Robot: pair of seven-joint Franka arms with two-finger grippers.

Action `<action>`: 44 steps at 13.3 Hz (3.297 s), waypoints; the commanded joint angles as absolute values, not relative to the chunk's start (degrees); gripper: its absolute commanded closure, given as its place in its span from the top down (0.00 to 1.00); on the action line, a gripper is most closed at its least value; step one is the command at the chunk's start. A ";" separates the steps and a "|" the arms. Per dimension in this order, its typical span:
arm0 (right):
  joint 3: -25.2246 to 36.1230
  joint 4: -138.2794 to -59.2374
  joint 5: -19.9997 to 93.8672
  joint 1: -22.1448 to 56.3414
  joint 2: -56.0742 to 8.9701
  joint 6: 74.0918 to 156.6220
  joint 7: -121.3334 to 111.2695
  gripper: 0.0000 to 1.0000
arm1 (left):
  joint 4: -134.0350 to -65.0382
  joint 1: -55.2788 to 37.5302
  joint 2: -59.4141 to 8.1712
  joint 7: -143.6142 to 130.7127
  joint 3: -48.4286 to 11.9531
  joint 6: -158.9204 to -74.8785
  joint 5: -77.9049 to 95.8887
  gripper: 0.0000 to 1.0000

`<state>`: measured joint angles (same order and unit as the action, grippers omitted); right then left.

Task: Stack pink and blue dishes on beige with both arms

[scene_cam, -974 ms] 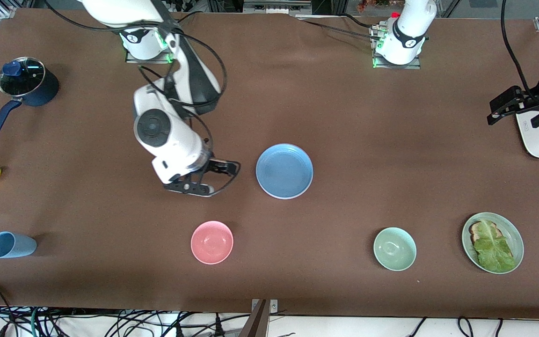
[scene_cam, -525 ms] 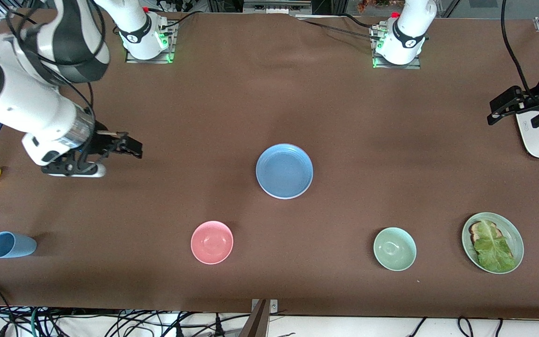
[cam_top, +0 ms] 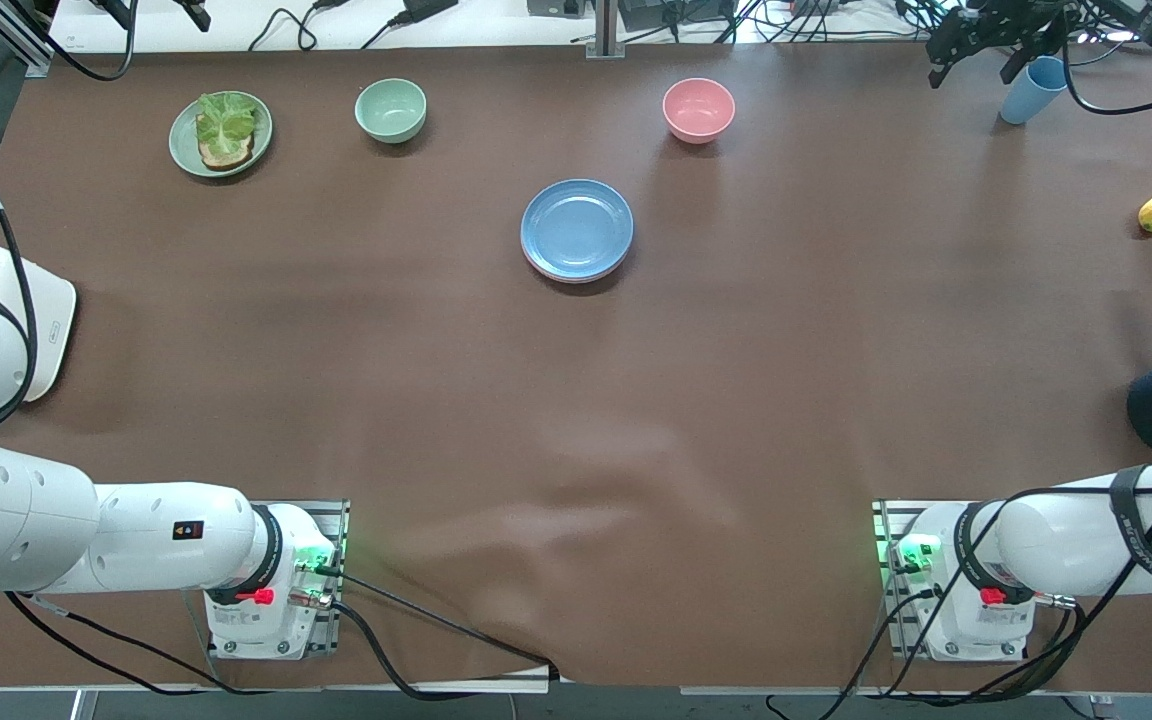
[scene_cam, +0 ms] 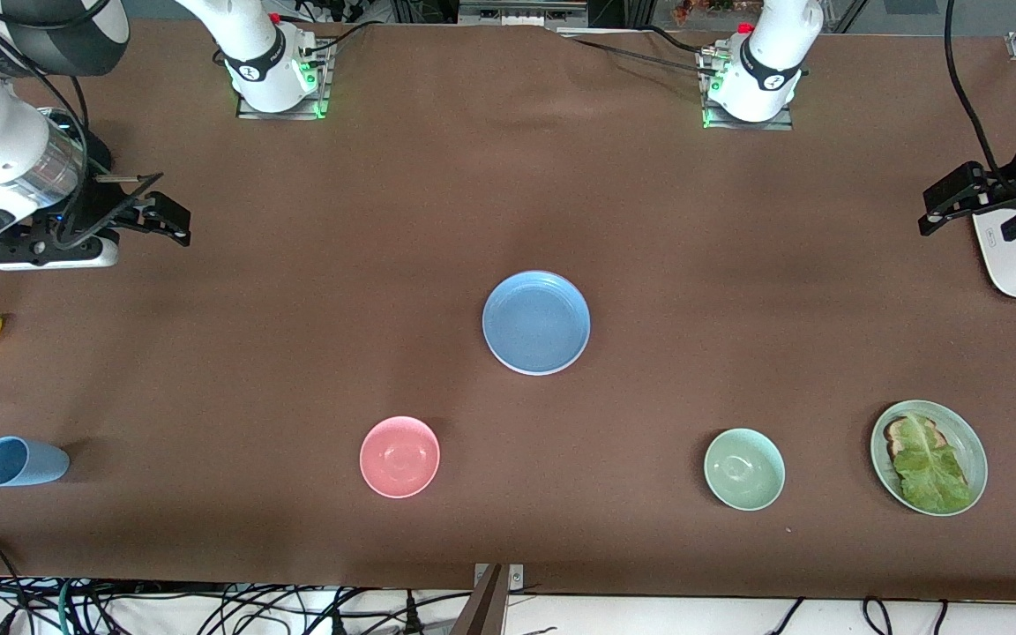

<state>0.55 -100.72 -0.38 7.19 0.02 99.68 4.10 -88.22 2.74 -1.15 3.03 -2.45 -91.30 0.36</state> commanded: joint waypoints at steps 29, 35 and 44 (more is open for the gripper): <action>0.09 -90.35 0.26 4.04 0.97 90.26 4.04 1.00 | -86.40 2.72 -1.85 4.31 -2.46 -90.09 -0.09 1.00; 0.09 -90.35 0.26 4.22 0.97 88.68 3.43 1.00 | -86.40 2.72 -1.85 4.31 -2.46 -90.09 -0.09 1.00; 0.09 -89.91 0.26 4.31 0.53 88.68 3.61 1.00 | -86.31 2.64 -1.85 4.31 -2.46 -90.09 -0.09 1.00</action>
<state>0.33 -91.59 0.19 4.55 1.12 90.06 3.85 -88.22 2.74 -1.15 3.03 -2.45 -91.30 0.36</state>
